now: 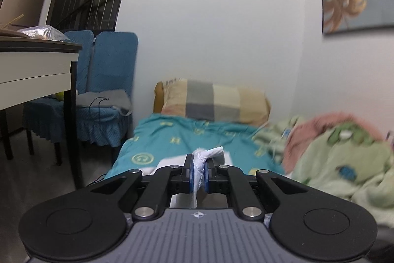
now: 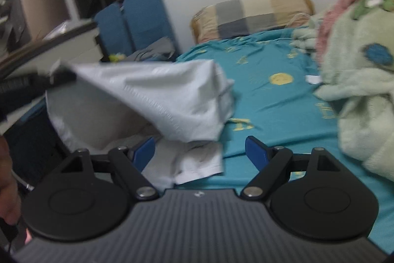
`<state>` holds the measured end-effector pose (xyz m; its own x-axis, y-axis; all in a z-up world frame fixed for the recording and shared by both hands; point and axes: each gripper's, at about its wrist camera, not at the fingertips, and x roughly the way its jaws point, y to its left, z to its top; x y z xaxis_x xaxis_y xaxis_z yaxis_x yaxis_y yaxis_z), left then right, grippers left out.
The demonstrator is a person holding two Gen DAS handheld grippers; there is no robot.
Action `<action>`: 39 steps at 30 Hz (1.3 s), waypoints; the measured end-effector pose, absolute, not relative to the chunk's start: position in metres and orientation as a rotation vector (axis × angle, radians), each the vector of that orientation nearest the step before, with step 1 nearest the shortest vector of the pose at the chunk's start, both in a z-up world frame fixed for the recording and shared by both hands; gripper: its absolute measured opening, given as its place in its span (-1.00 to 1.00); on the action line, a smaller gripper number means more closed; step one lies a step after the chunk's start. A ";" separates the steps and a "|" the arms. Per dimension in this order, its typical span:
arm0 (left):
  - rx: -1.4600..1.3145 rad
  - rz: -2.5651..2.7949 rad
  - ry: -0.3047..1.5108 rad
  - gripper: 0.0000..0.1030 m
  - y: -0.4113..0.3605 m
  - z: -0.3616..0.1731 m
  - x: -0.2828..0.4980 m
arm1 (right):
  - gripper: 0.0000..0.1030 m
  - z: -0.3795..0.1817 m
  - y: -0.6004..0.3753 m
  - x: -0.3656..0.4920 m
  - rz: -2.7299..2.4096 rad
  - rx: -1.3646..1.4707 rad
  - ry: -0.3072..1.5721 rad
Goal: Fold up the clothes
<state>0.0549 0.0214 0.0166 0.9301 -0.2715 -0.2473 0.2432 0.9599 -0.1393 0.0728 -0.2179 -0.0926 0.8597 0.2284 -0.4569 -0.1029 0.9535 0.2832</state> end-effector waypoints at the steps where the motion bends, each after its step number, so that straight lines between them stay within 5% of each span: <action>1: -0.123 -0.270 0.263 -0.84 0.025 0.019 0.054 | 0.57 -0.092 -0.208 0.077 0.182 0.230 0.513; 11: -0.233 -0.249 0.317 -0.84 0.061 0.005 0.065 | 0.47 -0.120 -0.139 0.149 0.170 0.249 0.536; 19: -0.230 -0.215 0.485 -0.84 0.070 -0.024 0.092 | 0.44 -0.151 -0.184 0.169 -0.081 0.318 0.611; 24: -0.150 -0.186 0.575 -0.84 0.057 -0.049 0.101 | -0.57 -0.165 -0.189 0.167 -0.070 0.343 0.632; 30: -0.121 -0.154 0.606 -0.82 0.048 -0.059 0.106 | -0.87 -0.126 -0.185 0.149 0.008 0.323 0.457; 35: -0.122 -0.148 0.633 -0.58 0.046 -0.063 0.103 | -0.87 -0.090 -0.184 0.131 0.096 0.335 0.340; 39: -0.087 -0.145 0.635 -0.01 0.037 -0.065 0.098 | -0.87 -0.075 -0.182 0.125 0.159 0.345 0.305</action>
<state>0.0983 0.0367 -0.0655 0.7953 -0.1617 -0.5842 0.1082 0.9861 -0.1257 0.1253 -0.1816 -0.0753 0.9421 0.2045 -0.2658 -0.1016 0.9294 0.3549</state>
